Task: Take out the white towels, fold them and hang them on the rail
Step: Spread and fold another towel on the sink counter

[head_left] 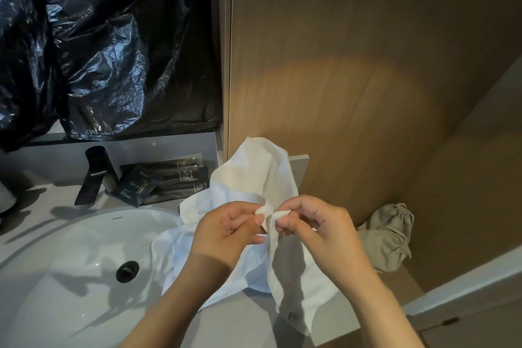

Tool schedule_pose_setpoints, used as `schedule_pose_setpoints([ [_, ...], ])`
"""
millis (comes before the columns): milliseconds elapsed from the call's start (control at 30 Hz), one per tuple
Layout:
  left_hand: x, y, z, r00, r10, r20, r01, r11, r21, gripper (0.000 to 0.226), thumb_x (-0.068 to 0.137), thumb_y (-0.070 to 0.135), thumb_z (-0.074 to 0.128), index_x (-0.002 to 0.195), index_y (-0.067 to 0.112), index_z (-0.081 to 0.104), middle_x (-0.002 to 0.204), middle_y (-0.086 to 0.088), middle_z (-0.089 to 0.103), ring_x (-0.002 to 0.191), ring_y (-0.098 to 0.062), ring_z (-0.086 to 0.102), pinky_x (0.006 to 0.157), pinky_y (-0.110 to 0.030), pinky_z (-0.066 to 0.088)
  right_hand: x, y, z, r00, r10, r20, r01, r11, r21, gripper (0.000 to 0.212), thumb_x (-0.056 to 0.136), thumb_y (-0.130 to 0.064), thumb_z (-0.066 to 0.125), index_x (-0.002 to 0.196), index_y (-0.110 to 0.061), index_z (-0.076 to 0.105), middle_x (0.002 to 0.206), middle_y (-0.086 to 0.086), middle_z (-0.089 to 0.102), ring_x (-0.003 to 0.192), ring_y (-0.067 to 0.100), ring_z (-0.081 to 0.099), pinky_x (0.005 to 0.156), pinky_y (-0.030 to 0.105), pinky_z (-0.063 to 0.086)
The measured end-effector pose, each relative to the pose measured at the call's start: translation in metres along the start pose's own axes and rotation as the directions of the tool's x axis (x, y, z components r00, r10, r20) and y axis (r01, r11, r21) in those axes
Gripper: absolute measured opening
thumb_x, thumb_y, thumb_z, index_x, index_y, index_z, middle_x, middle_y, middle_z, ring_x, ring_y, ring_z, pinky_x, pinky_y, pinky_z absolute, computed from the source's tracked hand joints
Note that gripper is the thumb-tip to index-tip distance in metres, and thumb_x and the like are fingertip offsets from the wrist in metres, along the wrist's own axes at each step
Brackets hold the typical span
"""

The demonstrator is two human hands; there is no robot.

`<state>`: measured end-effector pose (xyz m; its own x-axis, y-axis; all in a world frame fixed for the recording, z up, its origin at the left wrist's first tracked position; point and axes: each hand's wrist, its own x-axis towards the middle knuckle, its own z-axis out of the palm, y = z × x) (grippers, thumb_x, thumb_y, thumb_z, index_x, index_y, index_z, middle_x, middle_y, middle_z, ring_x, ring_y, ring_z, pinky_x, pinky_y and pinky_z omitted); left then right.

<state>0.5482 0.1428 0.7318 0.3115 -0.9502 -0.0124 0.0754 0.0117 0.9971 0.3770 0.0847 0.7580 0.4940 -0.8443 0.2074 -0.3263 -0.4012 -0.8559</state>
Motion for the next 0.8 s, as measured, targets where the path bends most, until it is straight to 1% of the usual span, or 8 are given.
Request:
schedule_pose_setpoints([
  [167,0.000,0.000,0.000,1.000,-0.002,0.010,0.001,0.997,0.077,0.019,0.090,0.013,0.064,0.085,0.029,0.074,0.079,0.001,0.076,0.074,-0.019,0.073,0.067,-0.026,0.059,0.000,0.005,-0.001,1.000,0.001,-0.001,-0.001,1.000,-0.030,0.013,0.089,-0.022,0.069,0.087,-0.034,0.071,0.075,-0.014,0.071,0.076,0.008,0.068,0.071,0.012,0.049],
  [300,-0.004,0.001,0.004,0.998,0.035,0.043,-0.041,0.987,0.155,0.026,0.094,0.012,0.059,0.087,0.033,0.072,0.080,0.012,0.075,0.075,-0.010,0.072,0.062,-0.014,0.054,0.001,0.009,0.001,0.999,0.000,-0.033,-0.003,0.997,-0.081,0.012,0.086,-0.025,0.072,0.085,-0.038,0.071,0.077,-0.017,0.068,0.075,0.008,0.065,0.066,0.011,0.046],
  [333,-0.004,0.001,0.005,0.998,0.040,0.045,-0.047,0.985,0.167,0.026,0.095,0.012,0.059,0.087,0.034,0.072,0.081,0.013,0.075,0.076,-0.009,0.072,0.063,-0.014,0.054,0.001,0.011,0.000,0.999,0.002,-0.042,-0.006,0.996,-0.084,0.013,0.086,-0.025,0.073,0.086,-0.038,0.071,0.077,-0.017,0.068,0.075,0.009,0.065,0.066,0.012,0.048],
  [433,-0.004,0.001,0.006,0.998,0.041,0.049,-0.049,0.982,0.181,0.027,0.095,0.013,0.059,0.087,0.035,0.072,0.082,0.011,0.075,0.078,-0.012,0.072,0.068,-0.019,0.057,0.001,0.015,-0.001,0.999,0.029,-0.034,-0.030,0.998,-0.051,0.017,0.086,-0.022,0.073,0.088,-0.038,0.068,0.077,-0.013,0.067,0.069,0.011,0.067,0.068,0.020,0.054],
  [467,-0.004,0.001,0.006,0.998,0.039,0.049,-0.047,0.984,0.175,0.028,0.094,0.012,0.059,0.087,0.035,0.072,0.082,0.009,0.076,0.078,-0.013,0.072,0.068,-0.019,0.057,0.000,0.017,-0.001,0.999,0.033,-0.029,-0.035,0.998,-0.054,0.017,0.086,-0.022,0.073,0.088,-0.038,0.067,0.076,-0.012,0.067,0.067,0.011,0.067,0.067,0.021,0.054],
  [533,-0.004,0.000,0.006,0.999,0.024,0.036,-0.029,0.989,0.146,0.027,0.093,0.010,0.061,0.086,0.033,0.074,0.081,0.006,0.076,0.076,-0.014,0.072,0.066,-0.020,0.056,-0.001,0.018,-0.002,0.999,0.023,-0.032,-0.025,0.996,-0.085,0.012,0.086,-0.026,0.073,0.085,-0.036,0.066,0.074,-0.011,0.066,0.064,0.012,0.064,0.063,0.019,0.050],
  [667,-0.005,0.001,0.007,1.000,0.016,-0.007,-0.015,0.994,0.111,0.021,0.090,0.012,0.066,0.079,0.028,0.075,0.074,0.001,0.075,0.069,-0.013,0.071,0.058,-0.014,0.053,-0.003,0.017,-0.001,0.999,-0.041,-0.028,0.038,0.995,-0.092,0.009,0.088,-0.028,0.069,0.081,-0.034,0.066,0.074,-0.012,0.065,0.070,0.013,0.062,0.063,0.015,0.047],
  [800,-0.006,0.001,0.008,0.999,0.027,0.020,-0.030,0.992,0.122,0.017,0.091,0.013,0.065,0.084,0.024,0.076,0.076,0.001,0.075,0.072,-0.014,0.071,0.061,-0.016,0.054,-0.003,0.014,0.001,0.998,-0.046,-0.036,0.042,0.994,-0.097,0.010,0.090,-0.025,0.068,0.083,-0.033,0.067,0.078,-0.013,0.065,0.074,0.014,0.063,0.065,0.019,0.050],
])
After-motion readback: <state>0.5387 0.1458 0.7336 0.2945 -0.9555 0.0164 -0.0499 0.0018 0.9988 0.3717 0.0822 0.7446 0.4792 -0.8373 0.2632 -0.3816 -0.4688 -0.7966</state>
